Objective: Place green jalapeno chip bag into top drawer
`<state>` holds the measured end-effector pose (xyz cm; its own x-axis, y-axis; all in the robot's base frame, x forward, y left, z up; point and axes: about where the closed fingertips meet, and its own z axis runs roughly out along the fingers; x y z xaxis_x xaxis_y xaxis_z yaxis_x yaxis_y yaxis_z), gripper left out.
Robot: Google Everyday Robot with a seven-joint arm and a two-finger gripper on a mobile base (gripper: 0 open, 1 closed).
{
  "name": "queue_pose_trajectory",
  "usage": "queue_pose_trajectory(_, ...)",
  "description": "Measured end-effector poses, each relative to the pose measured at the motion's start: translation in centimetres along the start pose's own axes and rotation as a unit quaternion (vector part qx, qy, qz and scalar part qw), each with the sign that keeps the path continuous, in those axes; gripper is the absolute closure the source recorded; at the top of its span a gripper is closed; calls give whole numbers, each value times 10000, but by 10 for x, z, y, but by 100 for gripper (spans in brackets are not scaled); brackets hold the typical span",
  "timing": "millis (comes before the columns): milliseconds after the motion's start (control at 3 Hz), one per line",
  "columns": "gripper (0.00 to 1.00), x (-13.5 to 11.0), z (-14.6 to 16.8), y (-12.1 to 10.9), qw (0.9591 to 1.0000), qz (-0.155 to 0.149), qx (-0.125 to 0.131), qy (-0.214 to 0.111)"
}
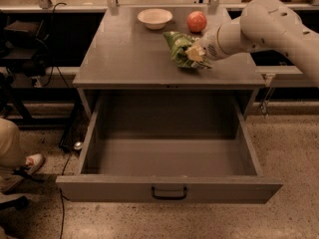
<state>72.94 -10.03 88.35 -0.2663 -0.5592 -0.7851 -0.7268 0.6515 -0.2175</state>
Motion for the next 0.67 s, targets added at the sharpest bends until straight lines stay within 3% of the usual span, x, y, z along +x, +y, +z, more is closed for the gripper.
queue_pose_trajectory(333, 100, 8, -62, -13, 9983, 172, 554, -17)
queue_pose_trajectory(667, 100, 8, -62, -13, 9983, 172, 554, -17)
